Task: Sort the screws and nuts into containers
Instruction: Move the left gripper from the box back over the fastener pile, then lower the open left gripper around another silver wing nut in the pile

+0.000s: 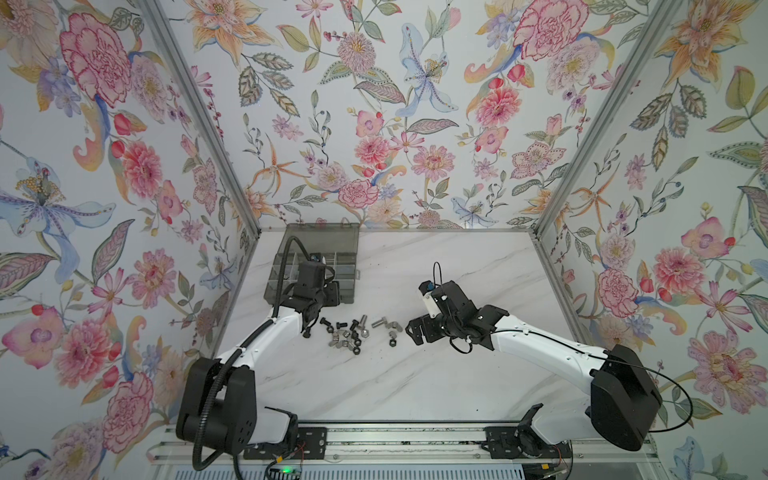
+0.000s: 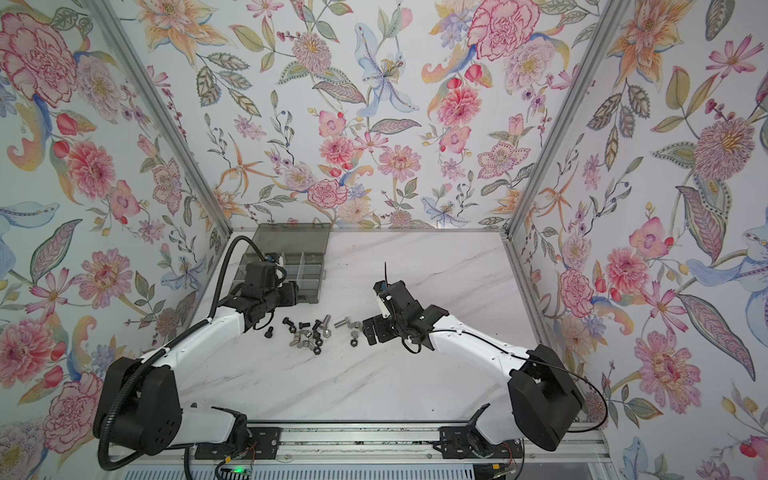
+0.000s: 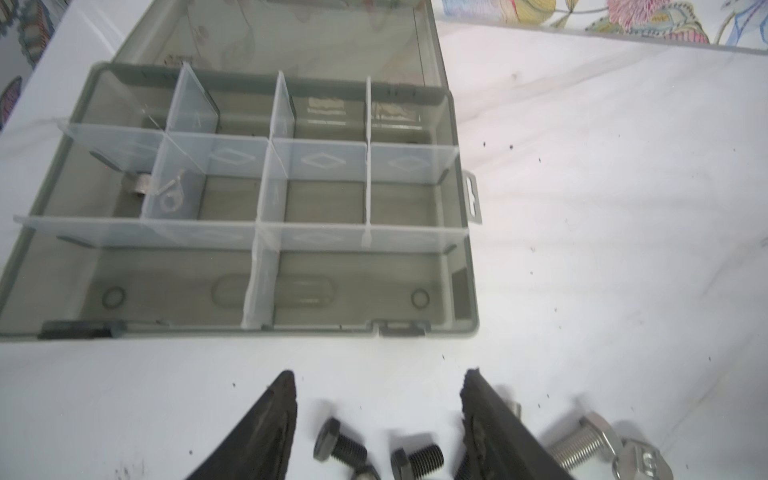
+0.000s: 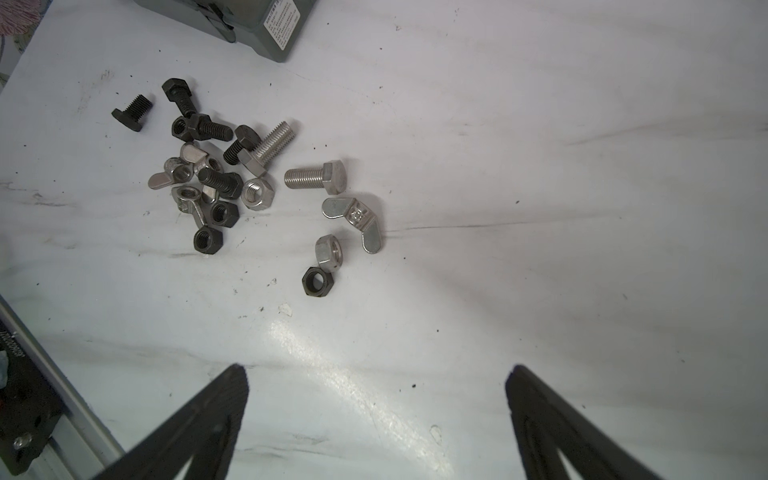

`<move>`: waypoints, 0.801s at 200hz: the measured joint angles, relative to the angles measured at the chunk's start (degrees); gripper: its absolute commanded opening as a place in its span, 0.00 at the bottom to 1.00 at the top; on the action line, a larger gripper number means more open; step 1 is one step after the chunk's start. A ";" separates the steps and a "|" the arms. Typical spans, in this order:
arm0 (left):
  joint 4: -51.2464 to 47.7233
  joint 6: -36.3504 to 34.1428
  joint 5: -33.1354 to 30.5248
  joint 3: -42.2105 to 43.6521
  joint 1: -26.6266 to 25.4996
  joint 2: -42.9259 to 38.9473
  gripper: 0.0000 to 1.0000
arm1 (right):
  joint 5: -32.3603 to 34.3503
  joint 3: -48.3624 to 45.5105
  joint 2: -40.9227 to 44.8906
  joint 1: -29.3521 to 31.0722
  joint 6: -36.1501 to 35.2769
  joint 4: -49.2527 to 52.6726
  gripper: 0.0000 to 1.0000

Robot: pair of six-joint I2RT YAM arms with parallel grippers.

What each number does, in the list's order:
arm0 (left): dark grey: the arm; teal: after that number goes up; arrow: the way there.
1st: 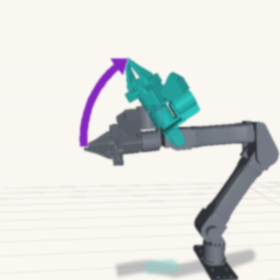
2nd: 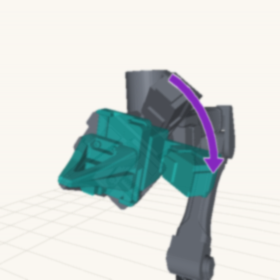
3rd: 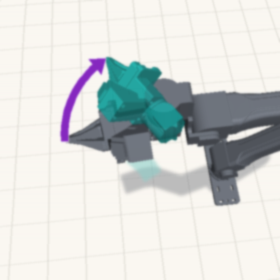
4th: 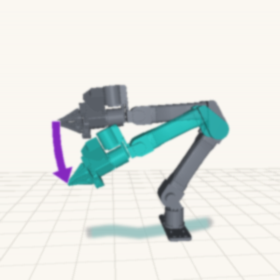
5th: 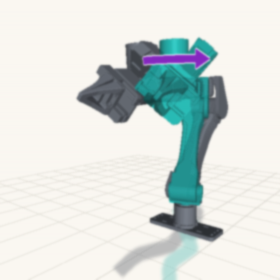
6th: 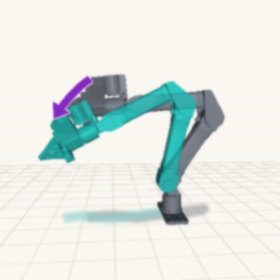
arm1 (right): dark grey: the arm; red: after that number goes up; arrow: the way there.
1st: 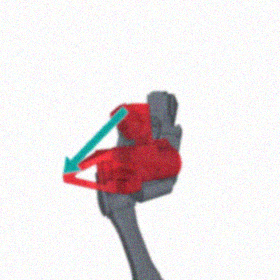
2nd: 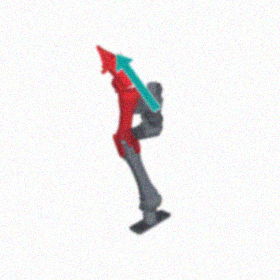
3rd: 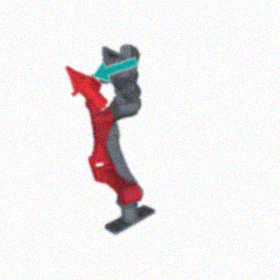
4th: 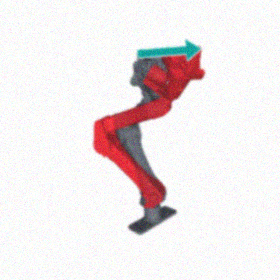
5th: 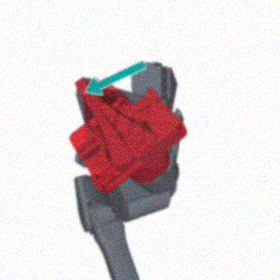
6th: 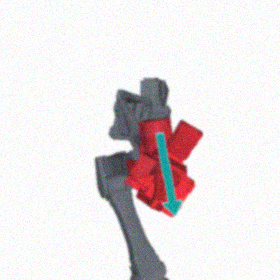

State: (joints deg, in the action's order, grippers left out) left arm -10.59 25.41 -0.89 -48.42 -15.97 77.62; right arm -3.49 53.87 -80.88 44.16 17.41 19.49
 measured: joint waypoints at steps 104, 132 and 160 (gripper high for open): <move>-1.81 7.89 -1.27 13.49 -8.24 -5.64 0.61 | -0.07 -0.09 0.48 -0.15 -0.07 0.00 0.99; -1.88 9.03 -1.53 13.53 -10.23 -3.30 0.59 | -0.15 0.07 -0.11 -0.22 -0.22 0.00 0.99; -2.60 9.66 -2.89 13.99 -10.62 -2.56 0.58 | -0.26 0.11 -0.76 -0.33 -0.26 0.00 0.99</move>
State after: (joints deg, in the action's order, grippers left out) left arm -13.19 35.07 -3.77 -34.44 -26.59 75.07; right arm -3.75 53.98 -81.65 43.83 17.15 19.49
